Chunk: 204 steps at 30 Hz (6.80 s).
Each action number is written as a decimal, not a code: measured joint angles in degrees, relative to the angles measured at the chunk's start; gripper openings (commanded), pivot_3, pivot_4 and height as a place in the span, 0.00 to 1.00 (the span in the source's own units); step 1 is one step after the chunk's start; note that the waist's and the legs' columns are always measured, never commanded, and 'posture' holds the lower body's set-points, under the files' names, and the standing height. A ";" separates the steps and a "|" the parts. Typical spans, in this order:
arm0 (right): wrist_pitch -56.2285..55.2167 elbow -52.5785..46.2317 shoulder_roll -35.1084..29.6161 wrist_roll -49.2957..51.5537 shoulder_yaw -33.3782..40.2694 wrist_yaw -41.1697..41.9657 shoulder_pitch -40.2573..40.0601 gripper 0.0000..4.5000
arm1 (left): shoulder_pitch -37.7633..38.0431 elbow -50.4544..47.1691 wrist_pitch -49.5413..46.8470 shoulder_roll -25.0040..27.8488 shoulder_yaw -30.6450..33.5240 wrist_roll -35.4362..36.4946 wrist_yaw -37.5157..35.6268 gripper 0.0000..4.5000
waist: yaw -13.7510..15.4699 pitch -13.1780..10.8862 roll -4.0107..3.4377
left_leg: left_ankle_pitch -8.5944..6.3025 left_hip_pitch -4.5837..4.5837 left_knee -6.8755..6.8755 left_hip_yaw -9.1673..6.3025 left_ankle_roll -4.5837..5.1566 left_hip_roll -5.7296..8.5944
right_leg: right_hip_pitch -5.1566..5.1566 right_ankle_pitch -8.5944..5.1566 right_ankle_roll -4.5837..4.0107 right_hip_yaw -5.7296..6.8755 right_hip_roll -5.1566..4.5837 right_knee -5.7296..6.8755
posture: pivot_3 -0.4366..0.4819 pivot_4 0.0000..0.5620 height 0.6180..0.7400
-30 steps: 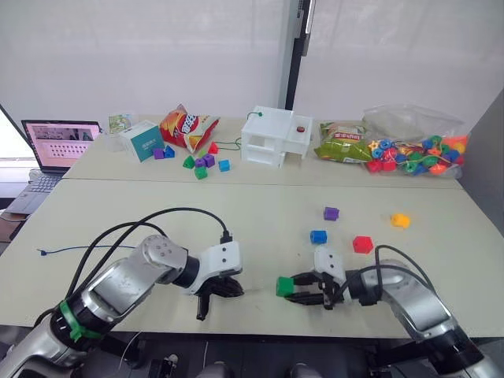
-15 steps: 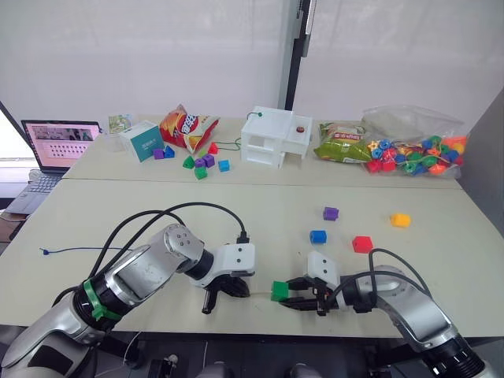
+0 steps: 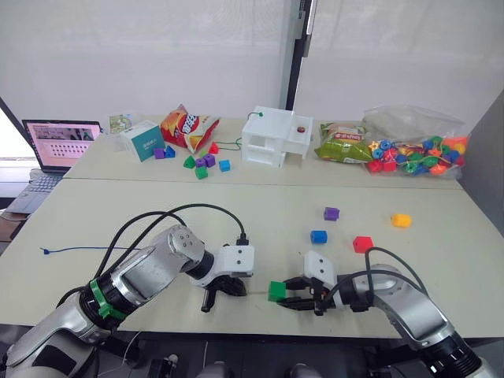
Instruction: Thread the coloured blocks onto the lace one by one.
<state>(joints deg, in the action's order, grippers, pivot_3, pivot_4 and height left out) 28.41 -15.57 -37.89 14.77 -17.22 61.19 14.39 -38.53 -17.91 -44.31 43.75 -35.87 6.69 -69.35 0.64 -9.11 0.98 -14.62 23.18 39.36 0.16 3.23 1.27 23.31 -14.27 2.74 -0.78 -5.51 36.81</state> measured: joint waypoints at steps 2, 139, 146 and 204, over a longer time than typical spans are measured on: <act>0.22 -0.06 0.00 0.00 0.00 -0.03 0.00 0.26 | 0.00 -0.03 -0.03 -0.18 -0.01 -0.08 -0.04 0.00 | 0.02 0.00 0.00 | 0.00 0.00 0.00 0.00 0.00 0.00 | 0.00 0.00 0.00 0.00 0.00 0.00 | 0.48 0.27 1.00; -5.69 -2.94 -5.09 -2.21 4.32 -1.56 -4.17 0.00 | 13.45 19.55 34.96 -5.86 15.92 1.33 -3.84 0.27 | -0.91 0.01 -0.02 | -0.07 0.00 0.29 -0.12 0.07 -0.16 | -0.03 -0.01 -0.05 -0.05 0.08 0.10 | 0.48 0.27 1.00; -7.93 -2.27 -5.82 -1.22 6.47 0.63 -5.31 0.00 | 13.78 45.69 56.75 8.32 28.25 4.77 -11.77 0.27 | -1.45 0.01 -0.02 | -0.11 -0.17 0.07 -0.08 0.00 -0.17 | 0.00 -0.03 -0.12 -0.02 0.04 0.09 | 0.48 0.27 1.00; 2.05 -6.48 -6.42 -2.07 2.33 0.41 0.19 0.00 | 11.27 24.50 35.65 -21.35 13.94 2.48 -0.13 0.16 | 0.11 -0.04 0.06 | -0.12 0.13 0.41 -0.10 0.01 -0.09 | -0.02 -0.01 -0.03 0.03 -0.01 0.15 | 0.48 0.27 1.00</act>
<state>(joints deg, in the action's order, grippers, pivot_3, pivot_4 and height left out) 30.46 -22.05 -44.32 12.69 -14.89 61.60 14.57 -27.25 6.59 -8.66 22.41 -21.92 9.18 -69.48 0.75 -9.16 1.04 -14.74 23.31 39.77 0.06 3.24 1.19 23.29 -14.27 2.71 -0.75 -5.52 36.96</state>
